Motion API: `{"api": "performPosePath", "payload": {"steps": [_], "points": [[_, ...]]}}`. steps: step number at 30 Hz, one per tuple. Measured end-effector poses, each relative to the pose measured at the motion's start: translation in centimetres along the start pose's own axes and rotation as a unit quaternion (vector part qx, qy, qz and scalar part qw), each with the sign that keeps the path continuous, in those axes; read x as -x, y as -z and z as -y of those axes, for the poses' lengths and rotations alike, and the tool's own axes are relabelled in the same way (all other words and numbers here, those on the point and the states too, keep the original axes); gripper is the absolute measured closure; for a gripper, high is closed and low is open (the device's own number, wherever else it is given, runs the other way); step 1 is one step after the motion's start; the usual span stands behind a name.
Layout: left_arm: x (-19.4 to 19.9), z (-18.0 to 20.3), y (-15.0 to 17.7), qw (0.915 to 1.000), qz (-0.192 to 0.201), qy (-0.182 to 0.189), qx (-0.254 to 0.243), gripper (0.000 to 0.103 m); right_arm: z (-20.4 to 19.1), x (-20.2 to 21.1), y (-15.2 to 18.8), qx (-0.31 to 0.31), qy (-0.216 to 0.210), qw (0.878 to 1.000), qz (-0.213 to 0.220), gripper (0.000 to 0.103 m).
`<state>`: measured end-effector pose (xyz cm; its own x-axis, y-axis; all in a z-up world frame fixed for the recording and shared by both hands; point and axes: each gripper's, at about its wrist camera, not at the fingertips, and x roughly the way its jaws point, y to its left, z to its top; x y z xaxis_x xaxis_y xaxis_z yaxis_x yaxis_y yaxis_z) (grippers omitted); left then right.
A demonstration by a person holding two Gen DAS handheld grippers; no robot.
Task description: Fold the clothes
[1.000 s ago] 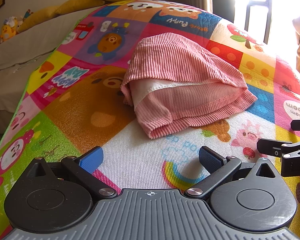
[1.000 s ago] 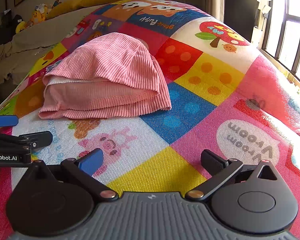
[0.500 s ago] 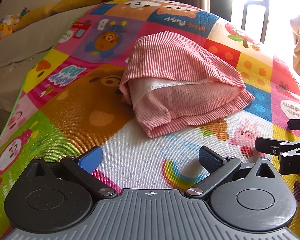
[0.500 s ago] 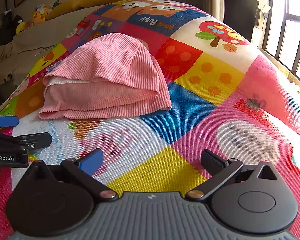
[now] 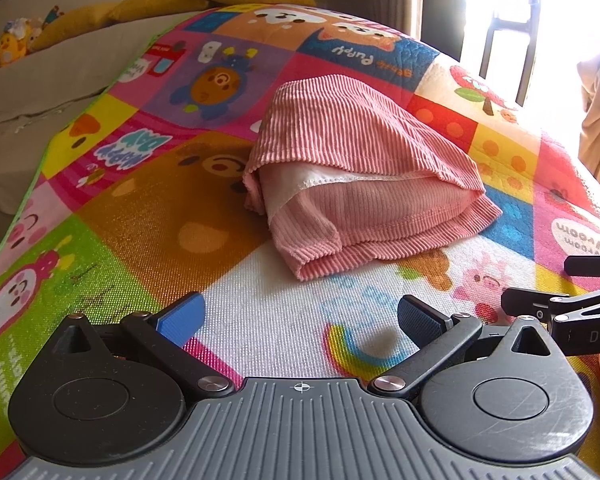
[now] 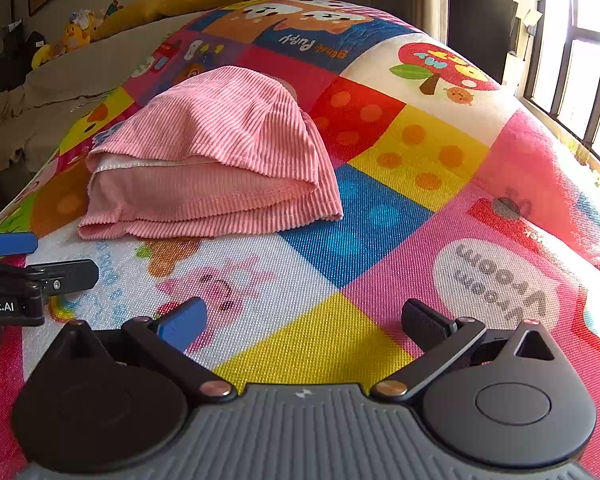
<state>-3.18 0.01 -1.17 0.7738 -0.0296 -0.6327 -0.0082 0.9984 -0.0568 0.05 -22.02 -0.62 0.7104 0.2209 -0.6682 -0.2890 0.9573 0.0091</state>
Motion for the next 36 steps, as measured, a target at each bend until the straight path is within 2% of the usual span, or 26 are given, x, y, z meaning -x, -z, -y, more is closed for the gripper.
{"api": "performPosePath", "payload": {"steps": [27,32,36], "points": [[-0.3,0.8,0.0,0.9995,-0.009,-0.02,-0.022,0.0,-0.3,0.0,0.0,-0.002,0.002,1.0,0.001,0.0],[-0.1,1.3,0.1,0.999,-0.007,-0.035,-0.027,0.0,-0.2,0.0,0.0,-0.001,0.001,1.0,0.001,0.0],[-0.1,1.0,-0.1,0.9993,-0.014,-0.024,-0.025,0.0,-0.2,0.1,0.1,0.0,0.002,1.0,0.002,0.0]]}}
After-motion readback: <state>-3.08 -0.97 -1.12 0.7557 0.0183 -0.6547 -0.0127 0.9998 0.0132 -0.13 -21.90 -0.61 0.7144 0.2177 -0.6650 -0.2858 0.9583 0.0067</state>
